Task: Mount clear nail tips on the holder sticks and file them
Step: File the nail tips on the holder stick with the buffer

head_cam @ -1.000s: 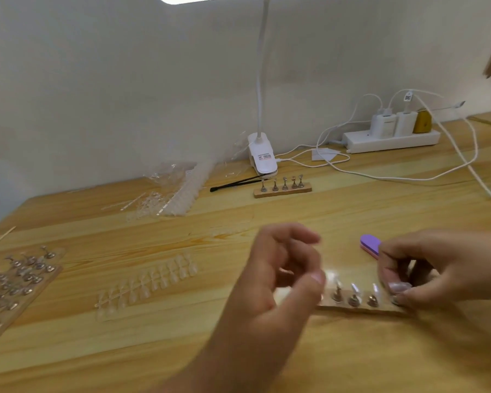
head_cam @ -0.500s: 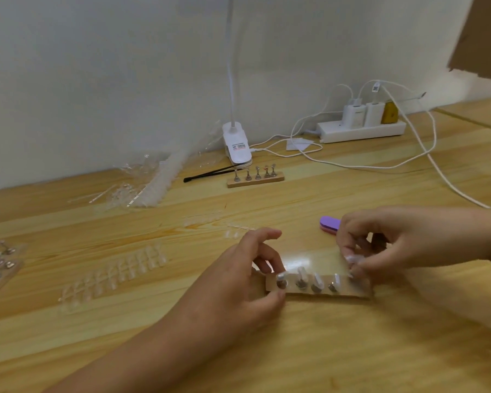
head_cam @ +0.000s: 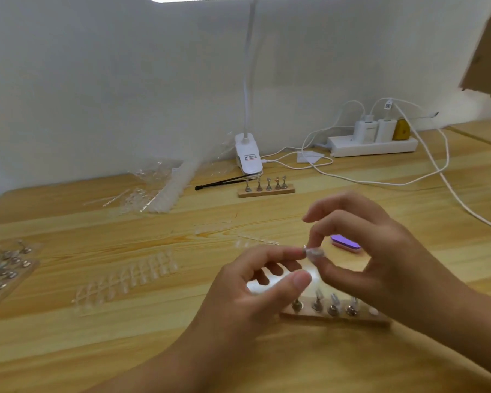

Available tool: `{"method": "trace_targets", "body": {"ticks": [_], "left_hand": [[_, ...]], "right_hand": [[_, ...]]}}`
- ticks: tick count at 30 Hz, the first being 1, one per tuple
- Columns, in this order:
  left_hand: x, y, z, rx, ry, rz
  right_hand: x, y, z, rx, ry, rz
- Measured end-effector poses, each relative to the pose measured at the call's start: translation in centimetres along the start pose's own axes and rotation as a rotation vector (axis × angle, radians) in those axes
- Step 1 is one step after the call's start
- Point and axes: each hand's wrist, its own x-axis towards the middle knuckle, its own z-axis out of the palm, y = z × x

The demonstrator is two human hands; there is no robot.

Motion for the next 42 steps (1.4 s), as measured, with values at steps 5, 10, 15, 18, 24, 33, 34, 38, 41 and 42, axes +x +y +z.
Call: {"method": "trace_targets", "body": {"ticks": [5, 10, 15, 18, 24, 33, 34, 38, 41, 42], "left_hand": [[-0.2, -0.1, 0.4, -0.159, -0.128, -0.100], [0.0, 0.1, 0.1, -0.218, -0.086, -0.124], [0.2, 0.3, -0.1, -0.304, -0.030, -0.135], [0.3, 0.2, -0.3, -0.277, -0.049, -0.152], [0.2, 0.4, -0.3, -0.250, -0.078, -0.154], [0.4, -0.2, -0.1, -0.262, -0.003, -0.172], [0.4, -0.2, -0.1, -0.246, -0.011, -0.167], [0.3, -0.2, -0.2, -0.240, -0.011, -0.160], [0.3, -0.4, -0.2, -0.249, 0.022, -0.170], [0.4, -0.5, -0.2, -0.245, 0.028, -0.168]], "right_hand": [[-0.2, -1.0, 0.8, -0.123, -0.002, -0.084], [-0.1, -1.1, 0.9, -0.150, 0.030, -0.105], [0.5, 0.3, -0.5, -0.137, -0.008, -0.084], [1.0, 2.7, -2.7, -0.075, -0.095, 0.195], [0.2, 6.3, -1.8, -0.292, -0.347, 0.409], [0.9, 3.1, -1.1, 0.566, -0.185, 0.496], [0.8, 2.5, -0.9, 0.638, -0.203, 0.466], [0.5, 0.9, -0.1, 0.671, -0.276, 0.403], [0.5, 0.3, 0.1, 0.721, -0.209, 0.395], [0.4, 0.2, 0.1, 0.734, -0.180, 0.396]]}}
